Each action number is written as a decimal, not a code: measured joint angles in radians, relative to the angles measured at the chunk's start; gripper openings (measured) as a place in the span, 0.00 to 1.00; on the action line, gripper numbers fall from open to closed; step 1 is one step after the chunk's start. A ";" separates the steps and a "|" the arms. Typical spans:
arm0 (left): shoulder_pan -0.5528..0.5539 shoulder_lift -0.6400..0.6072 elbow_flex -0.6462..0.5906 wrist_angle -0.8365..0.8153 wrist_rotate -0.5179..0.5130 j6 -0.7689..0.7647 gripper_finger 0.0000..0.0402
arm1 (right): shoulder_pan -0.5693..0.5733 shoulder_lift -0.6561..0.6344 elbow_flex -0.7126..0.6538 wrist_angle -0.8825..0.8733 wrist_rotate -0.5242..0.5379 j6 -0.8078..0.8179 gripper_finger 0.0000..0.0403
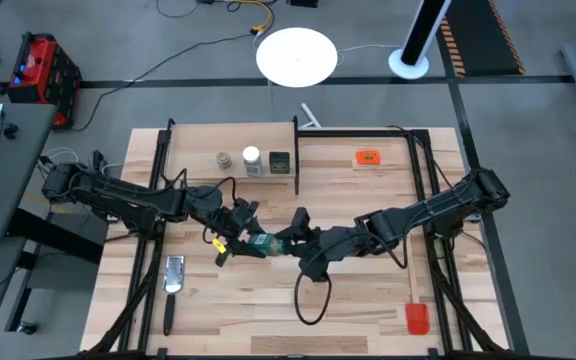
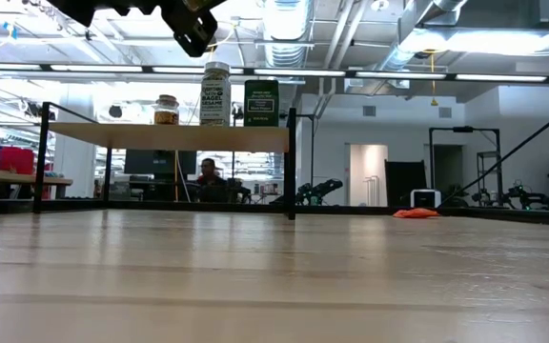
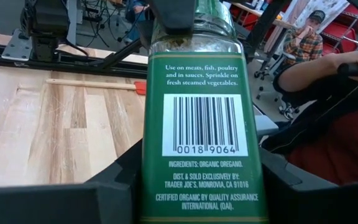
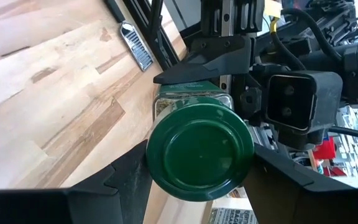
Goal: Shelf spices
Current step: Put the green seasoning bottle on the shelf
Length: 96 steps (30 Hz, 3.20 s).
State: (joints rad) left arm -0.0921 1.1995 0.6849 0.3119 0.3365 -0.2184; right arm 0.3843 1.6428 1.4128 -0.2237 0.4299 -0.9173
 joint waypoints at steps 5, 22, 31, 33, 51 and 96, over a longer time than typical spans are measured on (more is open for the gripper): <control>0.000 0.000 0.000 0.000 0.001 0.000 0.42 | 0.000 0.000 0.000 0.001 -0.036 0.005 0.56; -0.001 0.001 -0.002 0.041 0.004 0.009 0.45 | -0.002 -0.004 0.001 0.027 -0.113 0.016 0.56; -0.002 0.001 -0.002 0.041 0.004 0.004 0.46 | -0.025 -0.003 0.001 0.033 -0.129 0.052 0.51; -0.008 0.001 -0.002 0.041 0.001 0.006 0.46 | -0.028 -0.003 0.001 0.034 -0.132 0.061 0.51; -0.018 -0.002 0.000 0.061 0.043 0.005 0.46 | -0.038 0.000 0.078 -0.068 -0.100 0.249 0.50; -0.074 -0.228 -0.114 0.150 0.200 0.532 0.43 | -0.188 -0.002 0.245 -0.428 -0.326 0.476 0.02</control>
State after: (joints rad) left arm -0.1659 0.9718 0.5710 0.4616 0.5364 0.3139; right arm 0.1959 1.6409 1.6581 -0.6518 0.1037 -0.4409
